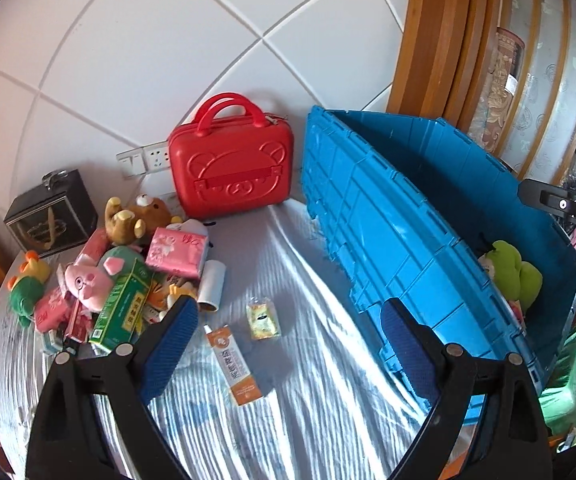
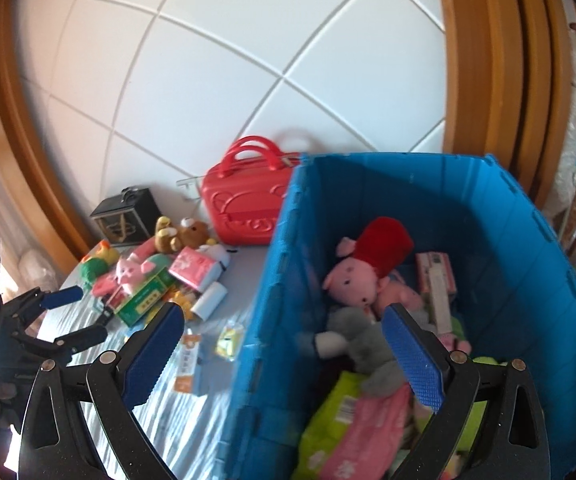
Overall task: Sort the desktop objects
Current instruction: 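Move both open tools back over the pile on the bed, then grasp the green medicine box with the left tool while the right grasps the orange-white ointment box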
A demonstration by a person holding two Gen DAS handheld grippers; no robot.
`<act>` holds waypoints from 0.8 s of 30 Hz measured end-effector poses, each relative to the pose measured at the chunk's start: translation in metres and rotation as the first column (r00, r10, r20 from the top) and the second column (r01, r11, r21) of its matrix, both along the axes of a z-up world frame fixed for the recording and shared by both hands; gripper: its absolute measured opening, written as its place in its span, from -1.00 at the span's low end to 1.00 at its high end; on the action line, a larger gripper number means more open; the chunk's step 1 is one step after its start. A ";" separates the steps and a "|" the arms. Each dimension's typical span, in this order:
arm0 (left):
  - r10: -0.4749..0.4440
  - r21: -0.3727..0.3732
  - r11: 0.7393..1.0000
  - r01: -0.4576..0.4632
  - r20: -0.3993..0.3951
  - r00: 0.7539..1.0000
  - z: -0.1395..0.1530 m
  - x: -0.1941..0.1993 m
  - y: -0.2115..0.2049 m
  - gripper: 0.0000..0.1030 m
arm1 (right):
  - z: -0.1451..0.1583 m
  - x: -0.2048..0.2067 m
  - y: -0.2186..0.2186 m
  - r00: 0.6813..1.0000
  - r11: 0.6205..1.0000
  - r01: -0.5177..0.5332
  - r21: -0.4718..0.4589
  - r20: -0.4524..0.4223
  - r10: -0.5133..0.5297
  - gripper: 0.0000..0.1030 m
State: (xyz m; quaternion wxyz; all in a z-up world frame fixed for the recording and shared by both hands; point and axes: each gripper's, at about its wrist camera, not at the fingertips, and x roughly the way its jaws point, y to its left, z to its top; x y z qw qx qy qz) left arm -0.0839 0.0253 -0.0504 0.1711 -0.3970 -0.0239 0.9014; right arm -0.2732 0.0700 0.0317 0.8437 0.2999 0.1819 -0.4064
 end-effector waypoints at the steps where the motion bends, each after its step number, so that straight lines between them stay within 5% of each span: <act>1: 0.008 -0.003 1.000 -0.008 0.008 1.000 -0.004 0.003 -0.010 0.82 | 0.002 0.008 0.004 1.000 1.000 -0.012 0.001 -0.001 0.012 0.96; 12: 0.089 -0.040 0.995 -0.086 0.062 0.994 -0.045 0.009 -0.115 0.82 | -0.002 0.115 0.040 0.992 0.992 -0.117 0.037 -0.048 0.119 0.96; 24: 0.105 -0.097 0.991 -0.091 0.153 0.983 -0.114 -0.031 -0.187 0.82 | -0.102 0.241 0.046 0.956 0.959 -0.197 0.204 -0.177 0.234 0.96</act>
